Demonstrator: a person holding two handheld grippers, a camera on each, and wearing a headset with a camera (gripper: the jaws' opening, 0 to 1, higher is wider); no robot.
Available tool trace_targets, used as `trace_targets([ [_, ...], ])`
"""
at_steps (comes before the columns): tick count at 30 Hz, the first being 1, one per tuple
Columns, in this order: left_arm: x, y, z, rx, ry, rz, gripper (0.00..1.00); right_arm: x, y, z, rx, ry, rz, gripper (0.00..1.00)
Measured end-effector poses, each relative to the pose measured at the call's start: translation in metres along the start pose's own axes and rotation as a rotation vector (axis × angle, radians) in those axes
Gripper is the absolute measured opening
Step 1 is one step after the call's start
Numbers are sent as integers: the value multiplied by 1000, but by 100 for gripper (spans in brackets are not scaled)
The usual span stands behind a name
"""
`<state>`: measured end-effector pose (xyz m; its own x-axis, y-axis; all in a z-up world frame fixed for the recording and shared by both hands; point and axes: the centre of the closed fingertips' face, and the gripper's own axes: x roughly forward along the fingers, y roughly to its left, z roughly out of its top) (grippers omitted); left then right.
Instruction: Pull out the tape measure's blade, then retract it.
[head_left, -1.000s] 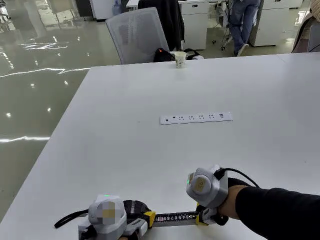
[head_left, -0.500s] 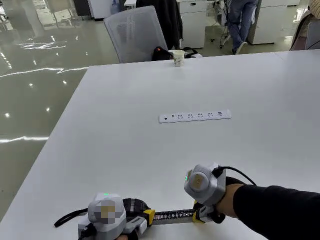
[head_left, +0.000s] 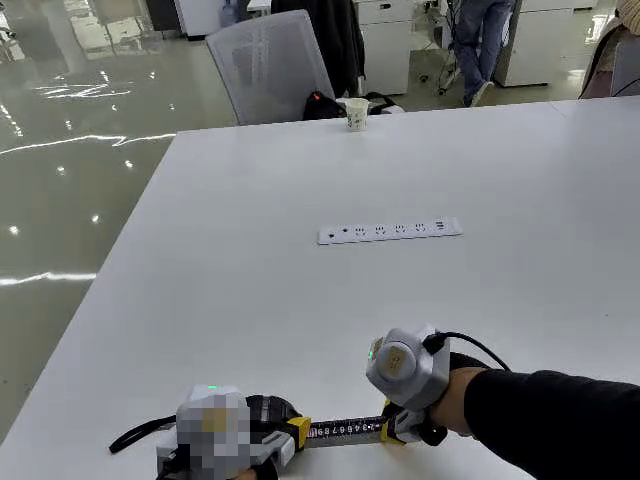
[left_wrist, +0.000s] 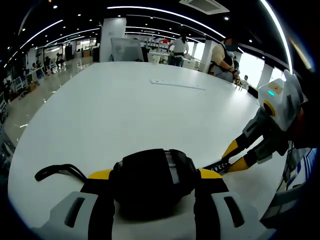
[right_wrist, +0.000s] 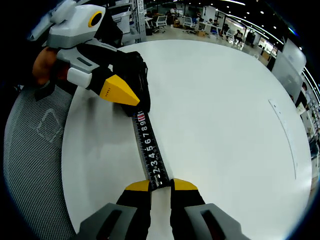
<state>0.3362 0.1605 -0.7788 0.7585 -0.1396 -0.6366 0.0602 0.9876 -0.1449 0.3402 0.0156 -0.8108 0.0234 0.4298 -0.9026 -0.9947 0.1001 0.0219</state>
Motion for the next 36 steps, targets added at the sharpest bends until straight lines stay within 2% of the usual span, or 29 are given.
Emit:
trace_targets([
  [36,1,0,1,-3,4,-2,59,5,2,13,9,-26,0,11],
])
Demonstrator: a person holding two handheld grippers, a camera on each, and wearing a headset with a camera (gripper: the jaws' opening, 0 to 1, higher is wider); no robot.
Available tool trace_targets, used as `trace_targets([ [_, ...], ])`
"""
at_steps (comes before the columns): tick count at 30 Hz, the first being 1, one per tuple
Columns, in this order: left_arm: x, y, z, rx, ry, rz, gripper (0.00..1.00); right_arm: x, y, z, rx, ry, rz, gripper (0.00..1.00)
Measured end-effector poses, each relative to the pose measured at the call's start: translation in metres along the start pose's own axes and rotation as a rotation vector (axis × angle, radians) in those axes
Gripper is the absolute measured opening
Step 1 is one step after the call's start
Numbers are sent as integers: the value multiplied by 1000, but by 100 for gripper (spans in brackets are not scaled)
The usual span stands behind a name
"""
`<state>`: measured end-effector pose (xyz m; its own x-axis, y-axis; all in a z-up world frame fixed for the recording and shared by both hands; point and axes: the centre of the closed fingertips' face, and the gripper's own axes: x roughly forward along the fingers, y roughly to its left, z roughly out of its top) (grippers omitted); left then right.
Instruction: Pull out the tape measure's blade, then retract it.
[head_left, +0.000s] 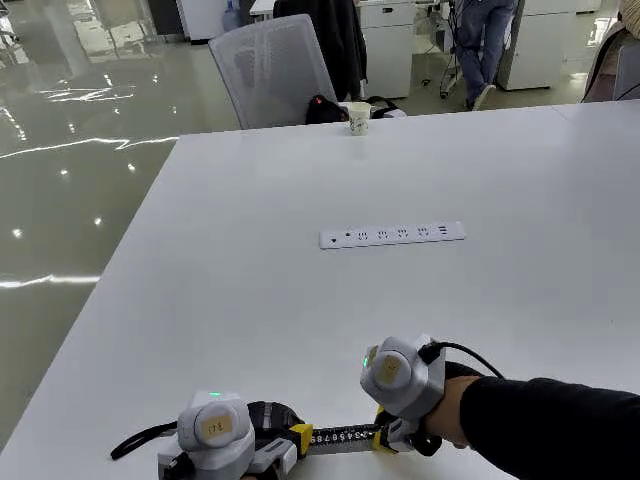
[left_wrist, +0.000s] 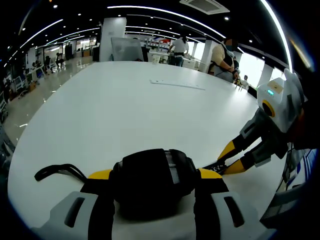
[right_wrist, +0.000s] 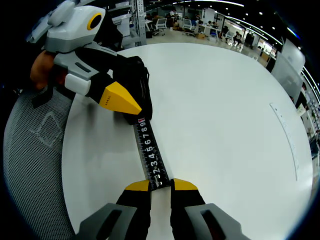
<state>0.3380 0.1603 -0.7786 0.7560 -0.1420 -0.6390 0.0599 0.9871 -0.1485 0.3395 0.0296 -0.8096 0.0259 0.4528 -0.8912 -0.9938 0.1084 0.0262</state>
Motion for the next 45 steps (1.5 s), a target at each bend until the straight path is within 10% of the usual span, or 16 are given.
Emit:
trace_targets([
  [45,-1,0,1,-8,3,-4,59,7,3,14,-13,-33,-1,11],
])
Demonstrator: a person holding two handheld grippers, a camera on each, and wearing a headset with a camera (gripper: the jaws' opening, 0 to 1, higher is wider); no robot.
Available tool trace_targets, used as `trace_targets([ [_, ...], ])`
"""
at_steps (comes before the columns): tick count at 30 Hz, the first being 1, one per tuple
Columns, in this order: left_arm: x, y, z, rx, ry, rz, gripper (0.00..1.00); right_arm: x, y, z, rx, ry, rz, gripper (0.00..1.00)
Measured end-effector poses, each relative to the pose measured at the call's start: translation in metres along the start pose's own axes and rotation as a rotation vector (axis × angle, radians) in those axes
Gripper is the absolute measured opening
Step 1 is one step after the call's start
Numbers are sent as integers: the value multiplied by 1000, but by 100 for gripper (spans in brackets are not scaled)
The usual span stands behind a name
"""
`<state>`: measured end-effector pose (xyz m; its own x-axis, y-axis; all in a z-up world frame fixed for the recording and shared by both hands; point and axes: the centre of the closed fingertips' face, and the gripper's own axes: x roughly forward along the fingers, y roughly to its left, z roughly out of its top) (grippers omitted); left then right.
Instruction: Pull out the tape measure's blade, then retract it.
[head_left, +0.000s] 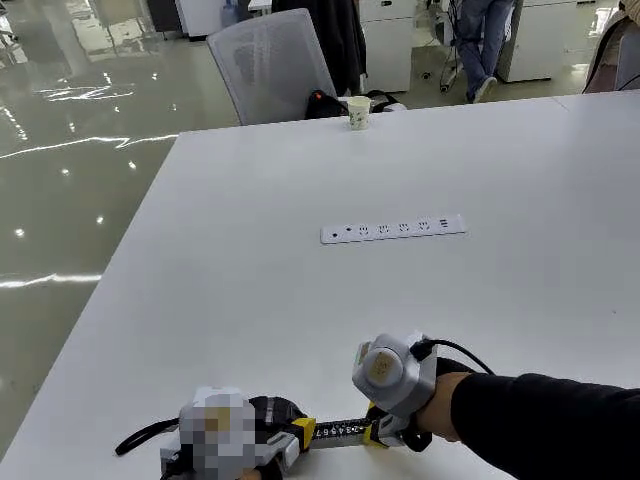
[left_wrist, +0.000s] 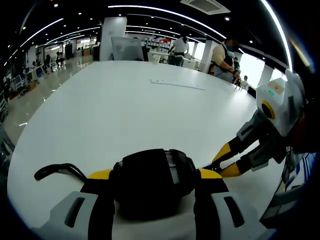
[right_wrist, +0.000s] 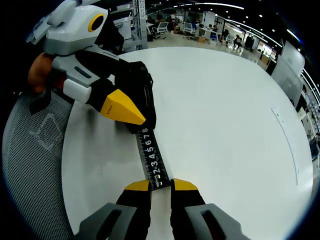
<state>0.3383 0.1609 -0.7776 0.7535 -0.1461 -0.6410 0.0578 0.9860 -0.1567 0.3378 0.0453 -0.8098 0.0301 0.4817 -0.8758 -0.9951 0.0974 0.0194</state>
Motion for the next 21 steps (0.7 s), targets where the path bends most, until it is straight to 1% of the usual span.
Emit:
trace_targets([
  [5,0,0,0,0,0,0,59,1,0,2,22,-3,3,11],
  [16,0,0,-2,1,-1,0,59,3,4,4,10,-9,0,11],
  [21,0,1,-2,1,-1,-1,59,3,5,5,17,-14,1,11],
])
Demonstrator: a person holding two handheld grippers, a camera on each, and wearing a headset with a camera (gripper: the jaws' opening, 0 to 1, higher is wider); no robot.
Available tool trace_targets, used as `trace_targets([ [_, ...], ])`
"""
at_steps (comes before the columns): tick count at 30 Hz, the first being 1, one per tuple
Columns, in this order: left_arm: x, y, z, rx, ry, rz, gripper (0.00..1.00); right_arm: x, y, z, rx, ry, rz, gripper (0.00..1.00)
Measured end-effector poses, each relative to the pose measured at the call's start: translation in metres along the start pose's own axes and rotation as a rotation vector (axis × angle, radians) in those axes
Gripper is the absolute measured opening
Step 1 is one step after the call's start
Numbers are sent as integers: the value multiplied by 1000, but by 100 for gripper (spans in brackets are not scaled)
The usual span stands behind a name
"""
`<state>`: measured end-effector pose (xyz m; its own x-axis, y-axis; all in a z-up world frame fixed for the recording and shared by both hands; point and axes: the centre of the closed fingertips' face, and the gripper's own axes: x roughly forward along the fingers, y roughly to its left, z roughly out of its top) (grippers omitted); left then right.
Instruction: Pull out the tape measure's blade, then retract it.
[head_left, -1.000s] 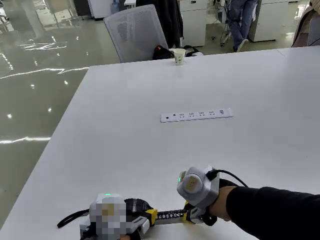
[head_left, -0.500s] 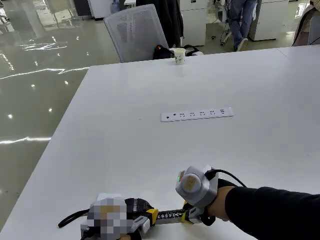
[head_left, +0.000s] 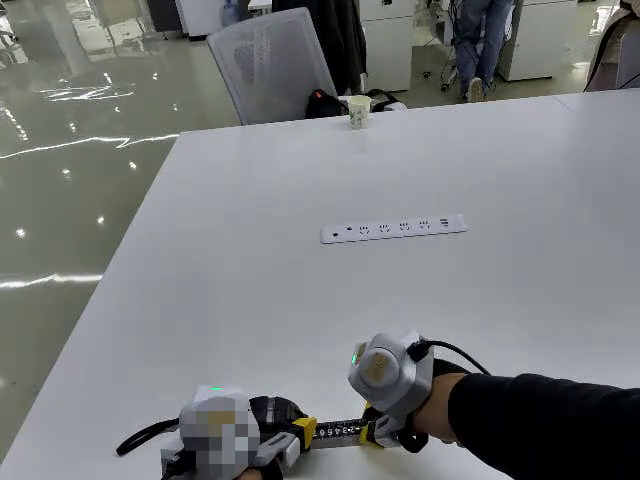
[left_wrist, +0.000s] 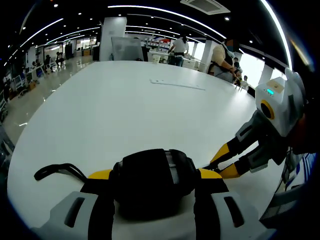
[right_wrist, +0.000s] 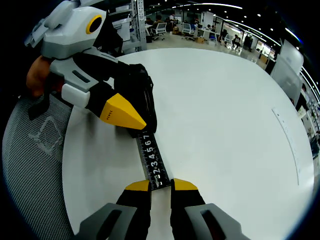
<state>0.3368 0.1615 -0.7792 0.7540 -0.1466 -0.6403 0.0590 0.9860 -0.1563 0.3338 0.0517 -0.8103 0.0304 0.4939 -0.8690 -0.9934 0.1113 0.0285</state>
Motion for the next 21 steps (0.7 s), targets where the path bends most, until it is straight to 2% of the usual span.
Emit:
trace_targets([
  [21,1,0,1,-5,-1,-2,59,3,0,8,-8,-21,4,11],
])
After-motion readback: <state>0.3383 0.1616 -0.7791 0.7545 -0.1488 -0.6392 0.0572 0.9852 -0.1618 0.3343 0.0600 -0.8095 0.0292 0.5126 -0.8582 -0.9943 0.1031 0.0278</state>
